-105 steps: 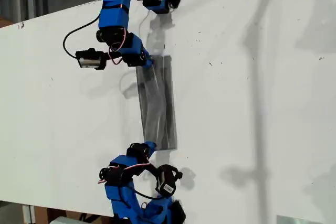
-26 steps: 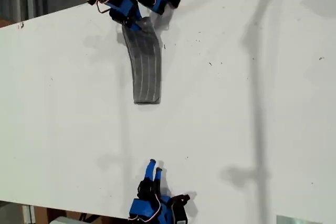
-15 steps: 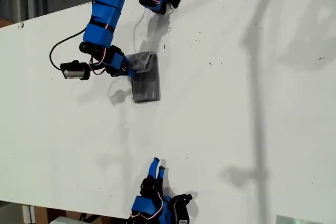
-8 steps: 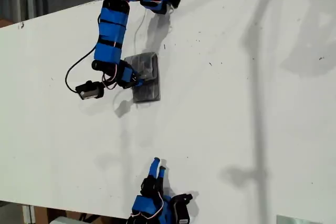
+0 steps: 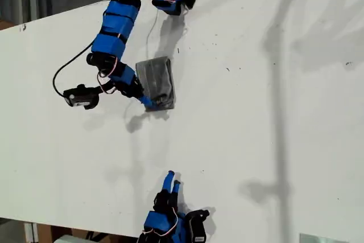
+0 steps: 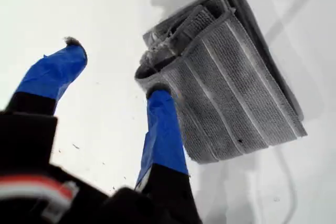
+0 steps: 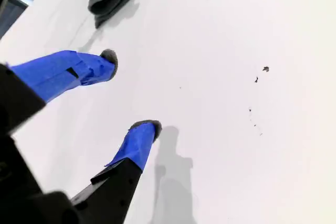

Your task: Grasp corners of a square towel and fold twice.

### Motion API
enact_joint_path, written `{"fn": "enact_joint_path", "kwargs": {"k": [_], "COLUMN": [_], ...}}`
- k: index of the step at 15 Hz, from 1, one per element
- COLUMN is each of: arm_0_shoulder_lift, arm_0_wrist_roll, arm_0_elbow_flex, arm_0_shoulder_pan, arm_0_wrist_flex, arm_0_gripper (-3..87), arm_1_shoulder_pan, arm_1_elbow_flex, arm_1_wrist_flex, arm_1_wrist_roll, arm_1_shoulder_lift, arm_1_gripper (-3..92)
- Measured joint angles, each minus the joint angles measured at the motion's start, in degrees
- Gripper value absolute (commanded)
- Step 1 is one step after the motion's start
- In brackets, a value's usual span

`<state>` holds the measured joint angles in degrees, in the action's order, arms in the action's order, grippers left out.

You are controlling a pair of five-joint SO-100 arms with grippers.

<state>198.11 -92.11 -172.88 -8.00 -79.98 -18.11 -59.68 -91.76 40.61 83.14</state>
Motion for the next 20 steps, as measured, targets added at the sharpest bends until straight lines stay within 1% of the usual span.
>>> {"fn": "enact_joint_path", "kwargs": {"k": [1,2,3,4,5,6,7,8,10,11,13,16,17,18,20], "arm_0_shoulder_lift": [0.0,0.0,0.0,0.0,0.0,0.2,0.2,0.2,0.2,0.2,0.2,0.2,0.2,0.2,0.2], "arm_0_wrist_roll": [0.0,0.2,0.7,1.2,1.7,1.8,1.8,2.2,3.3,3.4,4.7,5.6,6.0,6.3,9.4], "arm_0_elbow_flex": [0.0,-0.5,-1.7,-3.4,-4.0,-4.0,-4.0,-4.1,-4.3,-4.3,-4.3,-4.8,-5.1,-5.4,-5.4], "arm_0_shoulder_pan": [0.2,0.3,0.2,0.2,0.3,0.4,0.4,0.4,-1.1,-1.9,-2.8,-2.6,-0.7,2.9,11.4], "arm_0_wrist_flex": [0.2,0.5,1.1,1.8,2.1,2.2,2.2,2.2,2.2,2.3,2.4,3.3,3.6,3.7,4.0], "arm_0_gripper": [22.0,22.0,22.0,22.0,22.0,21.9,21.6,21.4,20.9,20.9,20.9,20.3,20.3,20.3,20.0], "arm_1_shoulder_pan": [-2.3,-4.9,-5.8,-5.5,-4.6,-3.2,-0.4,3.3,6.9,9.1,11.3,9.9,8.8,9.1,9.3], "arm_1_elbow_flex": [-4.5,-13.1,-24.2,-35.2,-46.7,-57.2,-67.3,-77.3,-93.4,-96.1,-97.6,-98.6,-98.6,-98.9,-99.7], "arm_1_wrist_flex": [-0.1,0.8,2.7,4.4,6.7,8.9,11.3,14.6,14.9,13.1,11.2,7.0,4.9,3.8,3.6], "arm_1_wrist_roll": [2.0,4.6,7.6,11.2,14.4,18.7,21.9,25.9,31.8,33.9,38.0,42.9,44.1,46.2,51.9], "arm_1_shoulder_lift": [9.1,20.1,31.5,41.8,51.2,59.5,67.6,76.4,94.4,102.0,104.5,105.6,105.6,105.6,105.6], "arm_1_gripper": [28.3,32.8,34.3,33.6,33.1,30.2,28.8,28.9,31.3,29.6,28.5,27.6,28.5,31.3,30.5]}}
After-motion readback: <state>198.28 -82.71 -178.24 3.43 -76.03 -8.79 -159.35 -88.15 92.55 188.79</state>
